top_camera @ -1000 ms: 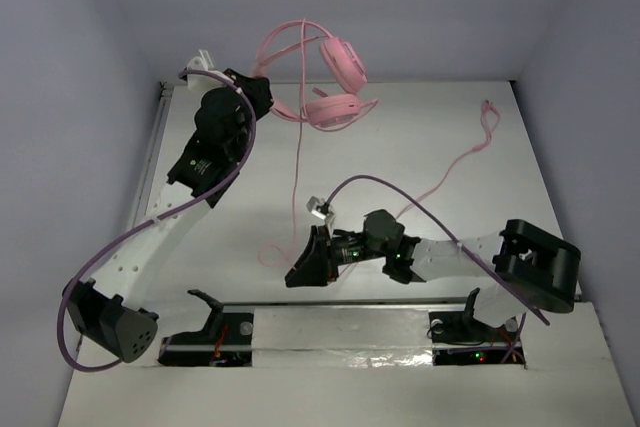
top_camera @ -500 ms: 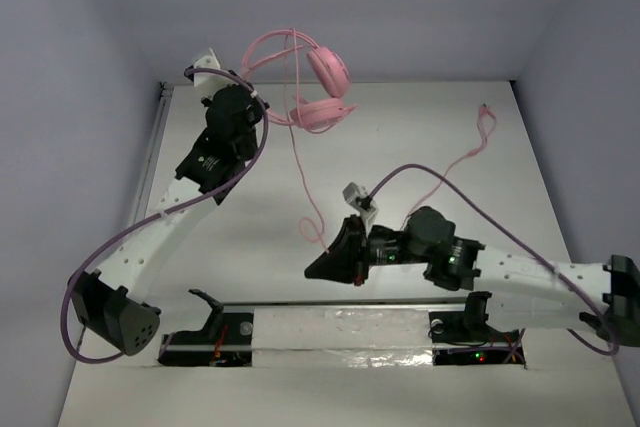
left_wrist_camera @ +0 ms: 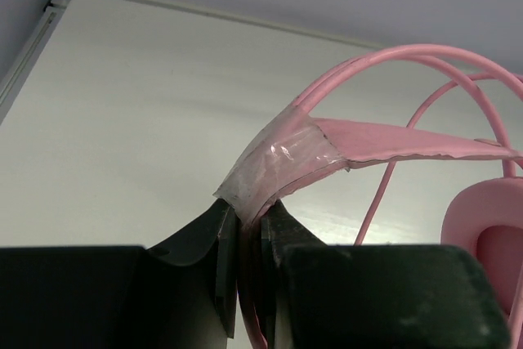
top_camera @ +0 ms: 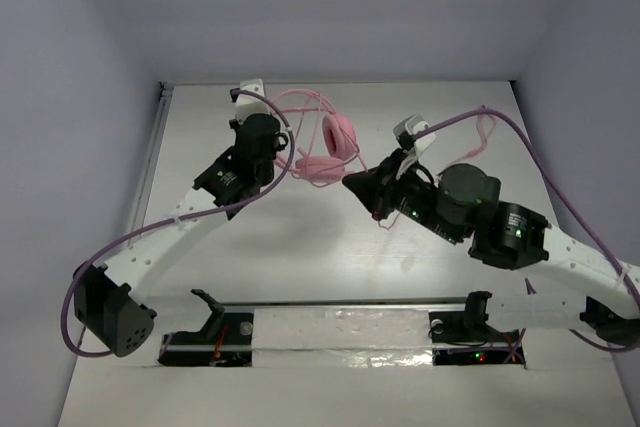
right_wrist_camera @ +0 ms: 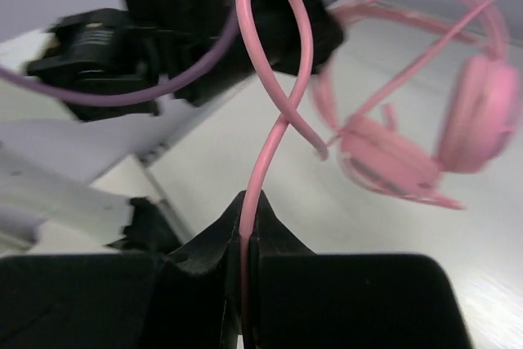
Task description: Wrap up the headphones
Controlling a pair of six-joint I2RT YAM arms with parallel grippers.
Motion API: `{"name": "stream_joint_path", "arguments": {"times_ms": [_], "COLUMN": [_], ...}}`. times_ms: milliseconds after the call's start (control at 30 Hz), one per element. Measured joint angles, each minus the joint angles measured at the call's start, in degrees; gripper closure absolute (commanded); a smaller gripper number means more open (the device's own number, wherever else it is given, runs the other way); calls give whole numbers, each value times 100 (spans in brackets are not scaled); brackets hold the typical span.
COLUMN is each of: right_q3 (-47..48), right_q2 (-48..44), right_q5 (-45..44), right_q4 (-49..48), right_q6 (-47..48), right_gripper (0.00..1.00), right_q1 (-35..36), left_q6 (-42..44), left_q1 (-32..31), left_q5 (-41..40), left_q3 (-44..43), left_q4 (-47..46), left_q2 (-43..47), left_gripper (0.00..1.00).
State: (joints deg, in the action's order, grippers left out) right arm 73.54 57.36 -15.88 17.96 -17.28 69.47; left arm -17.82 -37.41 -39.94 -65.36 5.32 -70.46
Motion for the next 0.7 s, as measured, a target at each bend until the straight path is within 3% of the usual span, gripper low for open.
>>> {"name": "stream_joint_path", "arguments": {"times_ms": [233, 700], "right_q3": [140, -409], "right_q2": [354, 616], "right_q5": [-981, -1097], "right_q4": [560, 293], "right_q6": [761, 1257], "right_gripper": [100, 100], "right_q1": [-363, -1644], "left_q6": [426, 1436], "left_q1": [-4, -9], "left_q5": [929, 3501], "left_q3": [214, -216], "left_q4": [527, 1519], "left_q2": [452, 962], "left_gripper": [100, 100]}}
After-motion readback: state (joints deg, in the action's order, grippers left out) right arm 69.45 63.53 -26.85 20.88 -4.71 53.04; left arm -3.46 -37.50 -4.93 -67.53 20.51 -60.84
